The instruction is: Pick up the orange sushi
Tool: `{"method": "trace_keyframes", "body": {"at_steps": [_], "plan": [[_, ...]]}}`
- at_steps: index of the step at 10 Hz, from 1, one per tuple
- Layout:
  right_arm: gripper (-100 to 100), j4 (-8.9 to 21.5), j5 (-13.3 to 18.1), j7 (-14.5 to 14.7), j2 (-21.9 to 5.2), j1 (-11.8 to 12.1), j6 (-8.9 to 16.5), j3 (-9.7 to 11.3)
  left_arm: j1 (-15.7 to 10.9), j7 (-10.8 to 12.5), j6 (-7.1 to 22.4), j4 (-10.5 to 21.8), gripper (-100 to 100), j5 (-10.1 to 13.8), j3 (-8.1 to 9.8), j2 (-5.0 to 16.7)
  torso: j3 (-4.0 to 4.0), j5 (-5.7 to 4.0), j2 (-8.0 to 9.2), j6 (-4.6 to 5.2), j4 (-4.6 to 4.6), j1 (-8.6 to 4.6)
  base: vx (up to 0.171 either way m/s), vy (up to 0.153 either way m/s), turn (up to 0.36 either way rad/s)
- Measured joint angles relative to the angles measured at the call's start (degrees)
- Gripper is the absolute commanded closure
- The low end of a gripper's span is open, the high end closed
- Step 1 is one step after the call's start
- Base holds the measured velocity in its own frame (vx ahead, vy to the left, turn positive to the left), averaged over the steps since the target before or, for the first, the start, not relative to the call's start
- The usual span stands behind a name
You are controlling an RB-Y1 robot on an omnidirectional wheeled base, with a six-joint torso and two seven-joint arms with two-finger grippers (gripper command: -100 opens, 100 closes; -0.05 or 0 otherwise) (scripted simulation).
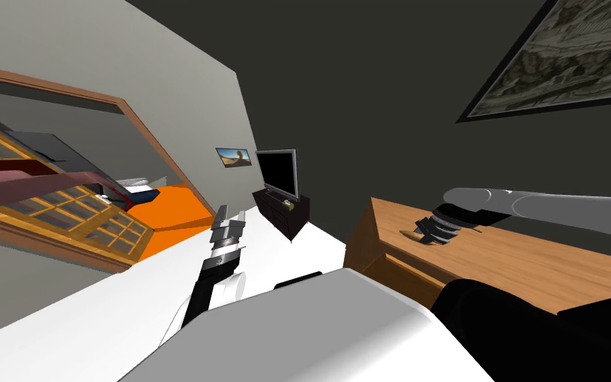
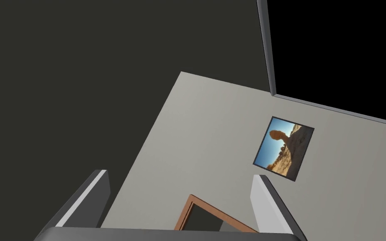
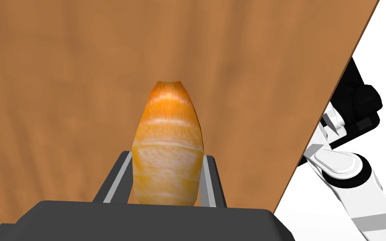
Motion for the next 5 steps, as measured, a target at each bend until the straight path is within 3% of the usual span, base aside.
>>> {"method": "trace_keyframes", "body": {"at_steps": [1,2,4,5], "plan": [[100,0.9,-1.8,1.8,-0.6,-0.2,0.1,1.8,0.0,0.0,0.0,0.0,0,0.0,0.00,0.0,-0.02,-0.01,-0.02,-0.06,-0.01,-0.05,0.069,0.018,-0.027],[100,1.1,-1.8,3.0,-0.5,-0.1,0.1,1.7,0.0,0.0,0.0,0.0,0,0.0,0.00,0.0,0.01,-0.02,0.05,-0.15,0.00,-0.08,0.130,0.049,-0.221],[100,3.2,-5.0,7.2,-1.5,-0.3,0.1,4.4,0.0,0.0,0.0,0.0,0,0.0,0.00,0.0,-0.05,0.01,-0.06,-0.10,-0.02,0.00,0.092,0.031,-0.065],[100,3.1,-4.0,7.9,-0.9,0.2,-0.2,3.1,0.0,0.0,0.0,0.0,0,0.0,0.00,0.0,0.01,-0.01,0.05,-0.18,0.00,-0.06,0.135,0.020,-0.200]]}}
